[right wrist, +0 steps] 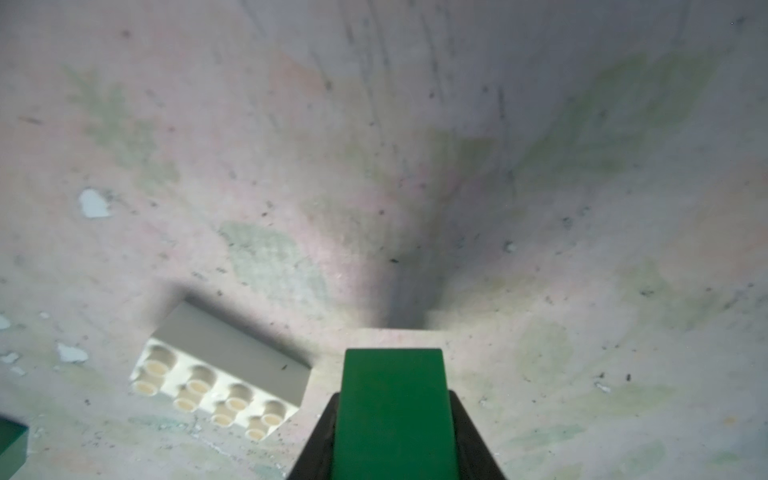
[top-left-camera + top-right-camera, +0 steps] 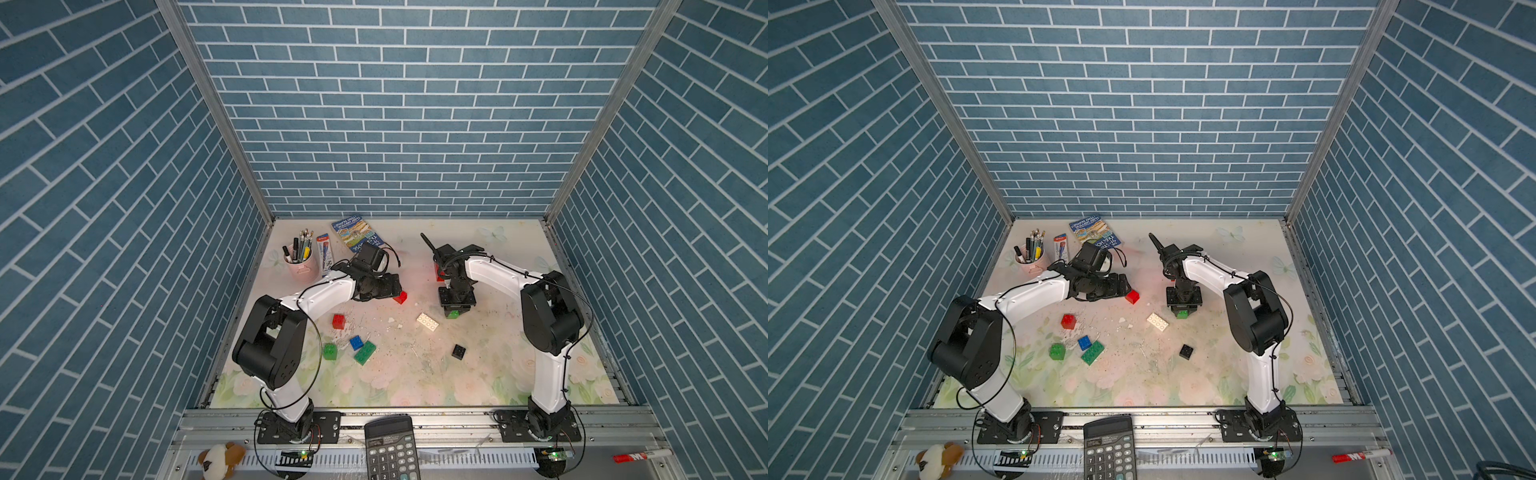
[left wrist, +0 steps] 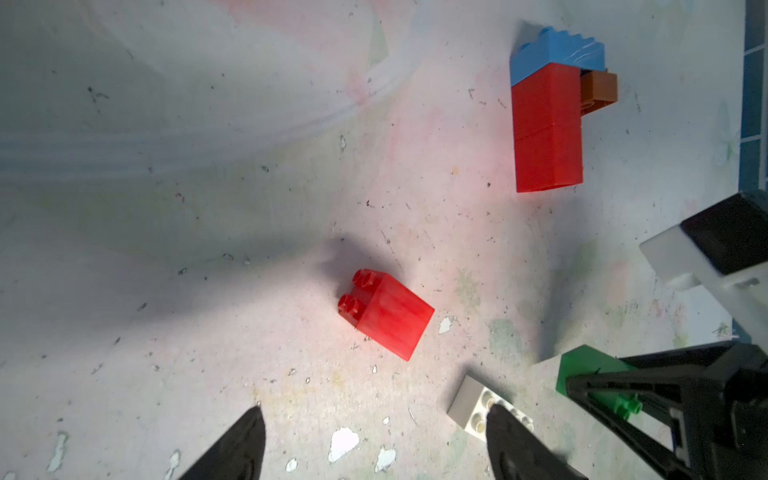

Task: Assemble the letter r with lego
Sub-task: Place the lego brick at the center of the board.

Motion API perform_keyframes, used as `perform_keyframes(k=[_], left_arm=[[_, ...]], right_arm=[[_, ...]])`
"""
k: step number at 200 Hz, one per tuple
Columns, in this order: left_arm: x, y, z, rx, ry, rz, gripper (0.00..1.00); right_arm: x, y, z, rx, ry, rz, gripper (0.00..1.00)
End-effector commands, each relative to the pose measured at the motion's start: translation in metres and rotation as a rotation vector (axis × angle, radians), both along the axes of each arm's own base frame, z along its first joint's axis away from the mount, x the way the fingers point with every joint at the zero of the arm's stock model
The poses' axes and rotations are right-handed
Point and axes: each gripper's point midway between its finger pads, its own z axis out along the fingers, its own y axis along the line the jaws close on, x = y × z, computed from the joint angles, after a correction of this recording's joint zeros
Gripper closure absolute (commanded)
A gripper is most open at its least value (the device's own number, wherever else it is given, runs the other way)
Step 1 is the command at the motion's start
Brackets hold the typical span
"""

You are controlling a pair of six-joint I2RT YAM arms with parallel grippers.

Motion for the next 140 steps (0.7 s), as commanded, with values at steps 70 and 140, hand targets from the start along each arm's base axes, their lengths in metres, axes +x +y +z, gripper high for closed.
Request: perform_keyframes(k=[70,140], left_arm=[[-0.004,-0.002,-0.012,0.138,0.126,0.077,0.15],[-0.013,-0.003,-0.013,0.24,0.176,0.126,0.14]], right_arm=[[0.006,-0.018,-0.006,-0.004,-0.029,-0.005,0.64],[0.003,-0.018,0.006,0.03,-0.049,0.008,0.29]])
